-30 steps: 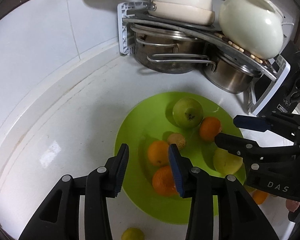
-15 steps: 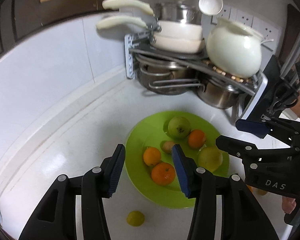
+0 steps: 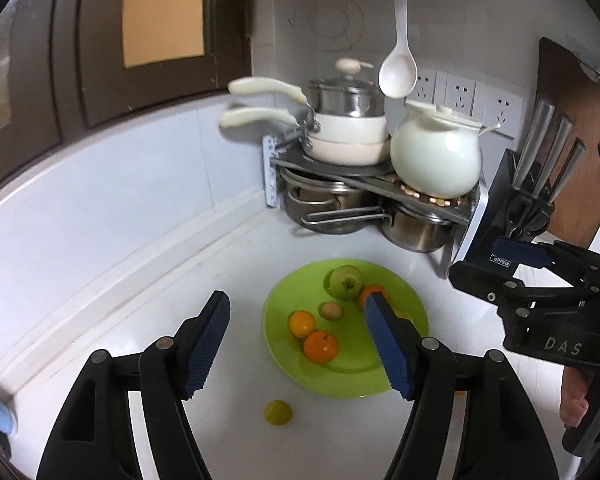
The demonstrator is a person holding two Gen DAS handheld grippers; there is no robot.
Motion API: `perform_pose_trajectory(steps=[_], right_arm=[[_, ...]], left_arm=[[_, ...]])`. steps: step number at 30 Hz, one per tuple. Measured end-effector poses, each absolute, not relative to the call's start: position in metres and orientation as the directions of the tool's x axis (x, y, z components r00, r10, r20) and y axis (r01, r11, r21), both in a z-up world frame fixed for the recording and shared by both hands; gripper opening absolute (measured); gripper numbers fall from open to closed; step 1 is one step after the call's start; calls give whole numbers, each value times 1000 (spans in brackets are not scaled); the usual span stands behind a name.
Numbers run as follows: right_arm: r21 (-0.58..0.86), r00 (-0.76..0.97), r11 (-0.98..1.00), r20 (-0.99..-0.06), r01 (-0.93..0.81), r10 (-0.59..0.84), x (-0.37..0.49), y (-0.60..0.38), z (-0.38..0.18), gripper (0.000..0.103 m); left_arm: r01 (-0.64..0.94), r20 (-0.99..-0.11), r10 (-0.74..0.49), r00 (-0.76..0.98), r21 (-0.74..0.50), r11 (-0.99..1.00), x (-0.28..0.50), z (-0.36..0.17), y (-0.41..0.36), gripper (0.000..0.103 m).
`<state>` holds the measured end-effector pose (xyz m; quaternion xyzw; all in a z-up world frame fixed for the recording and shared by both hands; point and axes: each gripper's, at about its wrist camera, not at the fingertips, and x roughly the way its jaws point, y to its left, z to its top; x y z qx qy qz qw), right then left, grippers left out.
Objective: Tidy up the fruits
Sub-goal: 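Withdraw both open tools from the plate toward the fruits left on the counter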
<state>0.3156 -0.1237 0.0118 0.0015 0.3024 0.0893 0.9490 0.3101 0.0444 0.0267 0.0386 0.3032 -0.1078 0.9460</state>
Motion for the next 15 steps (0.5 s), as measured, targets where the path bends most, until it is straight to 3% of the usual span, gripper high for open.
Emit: perform_pose_trajectory(steps=[11, 15], right_arm=[[40, 861, 999, -508, -15, 33, 270, -131, 2, 75], [-39, 877, 999, -479, 24, -40, 248, -128, -8, 75]], left_arm=[[99, -500, -10, 866, 151, 984, 255, 18, 63, 78], [70, -522, 13, 853, 140, 988, 237, 1, 71, 79]])
